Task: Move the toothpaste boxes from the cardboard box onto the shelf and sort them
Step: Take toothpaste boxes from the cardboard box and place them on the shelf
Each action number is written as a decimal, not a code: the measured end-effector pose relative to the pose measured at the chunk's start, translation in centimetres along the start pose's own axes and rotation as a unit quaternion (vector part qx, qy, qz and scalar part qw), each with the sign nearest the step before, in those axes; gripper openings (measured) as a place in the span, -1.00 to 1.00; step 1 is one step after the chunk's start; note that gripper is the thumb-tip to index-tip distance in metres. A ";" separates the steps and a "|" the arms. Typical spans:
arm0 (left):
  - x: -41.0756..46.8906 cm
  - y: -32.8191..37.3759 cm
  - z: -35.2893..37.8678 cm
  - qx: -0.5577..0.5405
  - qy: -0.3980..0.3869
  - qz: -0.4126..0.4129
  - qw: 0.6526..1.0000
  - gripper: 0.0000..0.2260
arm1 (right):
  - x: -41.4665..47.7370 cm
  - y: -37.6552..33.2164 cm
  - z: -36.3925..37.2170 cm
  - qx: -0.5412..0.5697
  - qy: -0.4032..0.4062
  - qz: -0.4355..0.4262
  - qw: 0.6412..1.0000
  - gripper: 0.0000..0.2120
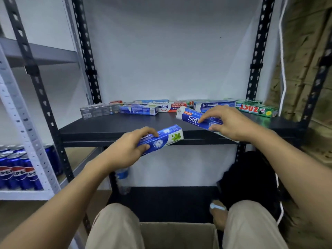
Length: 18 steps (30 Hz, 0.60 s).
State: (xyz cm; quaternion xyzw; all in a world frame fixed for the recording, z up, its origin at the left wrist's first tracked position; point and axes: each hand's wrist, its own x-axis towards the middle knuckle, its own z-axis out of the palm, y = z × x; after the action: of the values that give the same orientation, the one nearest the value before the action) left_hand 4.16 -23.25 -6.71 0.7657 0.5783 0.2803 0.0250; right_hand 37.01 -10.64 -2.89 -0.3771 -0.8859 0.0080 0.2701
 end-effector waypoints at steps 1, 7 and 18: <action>0.6 0.2 -0.3 0.001 0.008 0.002 1.000 -0.68 | 0.6 0.6 0.0 -0.015 -0.008 0.005 1.000 -0.61; 5.6 -0.1 -0.5 0.032 0.025 -0.018 0.999 -0.65 | 3.2 3.4 0.6 -0.093 -0.053 0.026 0.994 -0.60; 14.5 0.1 2.1 0.190 0.007 -0.019 0.982 -0.57 | 4.6 9.7 0.9 -0.243 -0.005 0.110 0.964 -0.25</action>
State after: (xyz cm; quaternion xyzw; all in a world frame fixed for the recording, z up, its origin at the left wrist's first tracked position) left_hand 7.75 -9.64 -2.66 0.7435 0.6354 0.1703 -0.1203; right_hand 40.38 -0.44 -3.54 -0.5261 -0.8158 -0.1764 0.1629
